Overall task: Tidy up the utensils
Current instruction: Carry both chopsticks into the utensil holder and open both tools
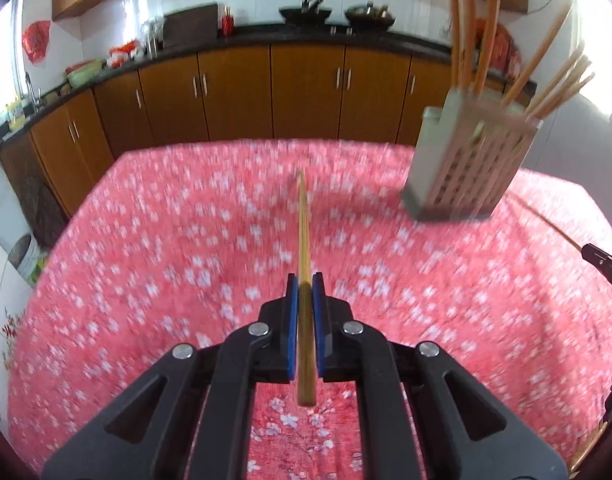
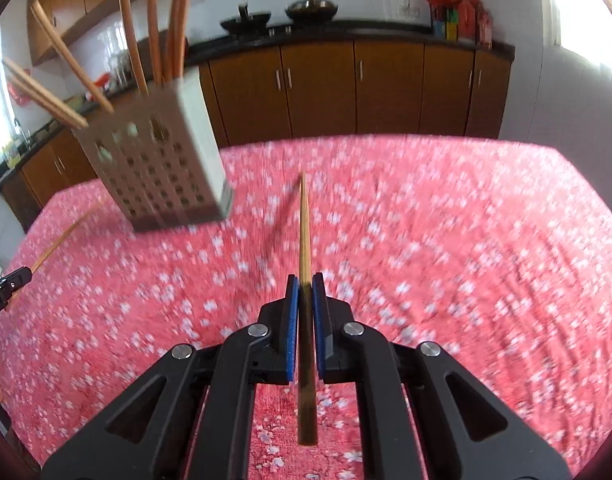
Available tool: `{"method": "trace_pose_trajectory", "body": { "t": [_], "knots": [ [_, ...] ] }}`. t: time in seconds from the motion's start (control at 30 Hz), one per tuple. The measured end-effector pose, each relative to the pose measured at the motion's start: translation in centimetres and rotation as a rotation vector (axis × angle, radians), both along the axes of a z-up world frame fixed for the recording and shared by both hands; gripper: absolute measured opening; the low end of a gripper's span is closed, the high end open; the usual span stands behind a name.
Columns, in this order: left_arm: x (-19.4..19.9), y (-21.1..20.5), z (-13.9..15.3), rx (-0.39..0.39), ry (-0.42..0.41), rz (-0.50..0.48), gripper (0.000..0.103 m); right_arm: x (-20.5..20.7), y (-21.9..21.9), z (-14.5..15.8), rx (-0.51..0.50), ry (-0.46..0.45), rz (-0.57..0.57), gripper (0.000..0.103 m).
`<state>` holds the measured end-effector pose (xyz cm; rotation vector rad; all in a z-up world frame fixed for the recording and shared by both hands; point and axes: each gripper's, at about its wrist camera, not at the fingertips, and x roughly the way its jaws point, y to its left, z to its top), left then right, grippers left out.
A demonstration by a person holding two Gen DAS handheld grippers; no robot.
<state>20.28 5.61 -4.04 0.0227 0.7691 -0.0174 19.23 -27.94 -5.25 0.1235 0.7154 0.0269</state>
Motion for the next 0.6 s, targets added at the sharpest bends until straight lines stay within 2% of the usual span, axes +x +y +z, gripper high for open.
{"method": "trace_pose_trajectory", "body": {
  "t": [0.1,0.23,0.43,0.6],
  "knots": [
    [-0.2,0.1,2.3,-0.016,-0.052,-0.006,0.008,-0.5,-0.1,2.0,0.003,-0.05,-0.007,0.008],
    [-0.6,0.3,4.5,-0.039,-0.102,-0.003,0.008,-0.5,-0.7,3.2,0.01,-0.079,-0.01,0.008],
    [-0.6,0.6,5.9,-0.068,-0.131,-0.01,0.008,-0.4,-0.8,4.2,0.017,-0.105,-0.014,0.008],
    [-0.5,0.5,7.7,-0.097,-0.158,-0.038,0.008,-0.7,-1.0,6.2,0.044,-0.163,-0.016,0.008]
  ]
}}
